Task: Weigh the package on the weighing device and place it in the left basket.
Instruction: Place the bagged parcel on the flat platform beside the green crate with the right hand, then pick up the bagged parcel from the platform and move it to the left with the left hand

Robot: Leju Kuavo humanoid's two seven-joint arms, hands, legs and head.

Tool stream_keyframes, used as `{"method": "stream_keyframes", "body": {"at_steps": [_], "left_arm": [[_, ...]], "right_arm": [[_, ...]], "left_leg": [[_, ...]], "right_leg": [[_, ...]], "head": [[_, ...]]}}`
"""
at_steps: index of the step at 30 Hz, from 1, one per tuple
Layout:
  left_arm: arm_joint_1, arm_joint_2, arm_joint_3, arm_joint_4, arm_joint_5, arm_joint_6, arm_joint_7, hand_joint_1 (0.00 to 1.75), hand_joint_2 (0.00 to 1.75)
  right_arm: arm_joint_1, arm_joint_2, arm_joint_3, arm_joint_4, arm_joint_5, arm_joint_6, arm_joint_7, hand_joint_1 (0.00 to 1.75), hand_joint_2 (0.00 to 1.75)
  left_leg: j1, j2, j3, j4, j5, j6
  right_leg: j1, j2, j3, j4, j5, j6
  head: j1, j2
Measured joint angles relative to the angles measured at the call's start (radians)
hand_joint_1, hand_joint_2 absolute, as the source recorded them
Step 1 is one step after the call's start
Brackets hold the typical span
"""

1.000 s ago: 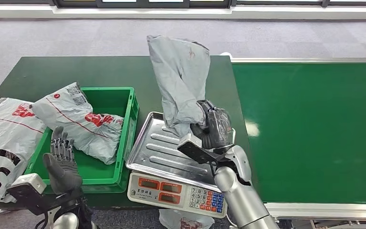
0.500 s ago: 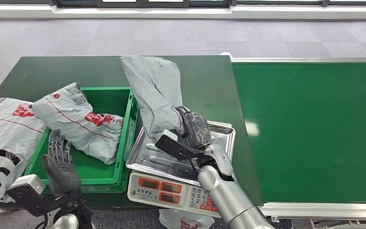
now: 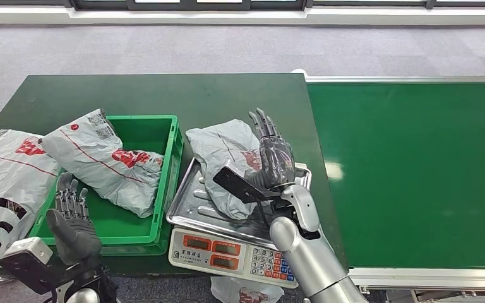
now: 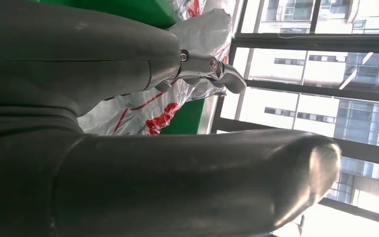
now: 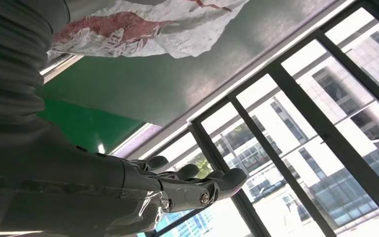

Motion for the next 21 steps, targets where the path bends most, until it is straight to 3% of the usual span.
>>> {"method": "stream_keyframes", "body": {"at_steps": [16,21], "left_arm": [[0.003,-0.001,0.000,-0.020,-0.028,-0.004,-0.002,0.00,0.00],[-0.002,0.000,-0.004,-0.026,-0.215,0.029,0.057,0.00,0.00]], "right_arm": [[0.069,-0.017,0.000,-0.155,-0.035,0.036,-0.036,0.00,1.75],[0.119,-0.022,0.000,-0.269,-0.062,-0.027,-0.126,0.00,1.75]], "left_leg": [[0.000,0.000,0.000,0.000,0.000,0.000],[0.000,0.000,0.000,0.000,0.000,0.000]], "right_leg": [[0.000,0.000,0.000,0.000,0.000,0.000],[0.000,0.000,-0.001,0.000,0.000,0.000]], "head": [[0.000,0.000],[0.000,0.000]]}}
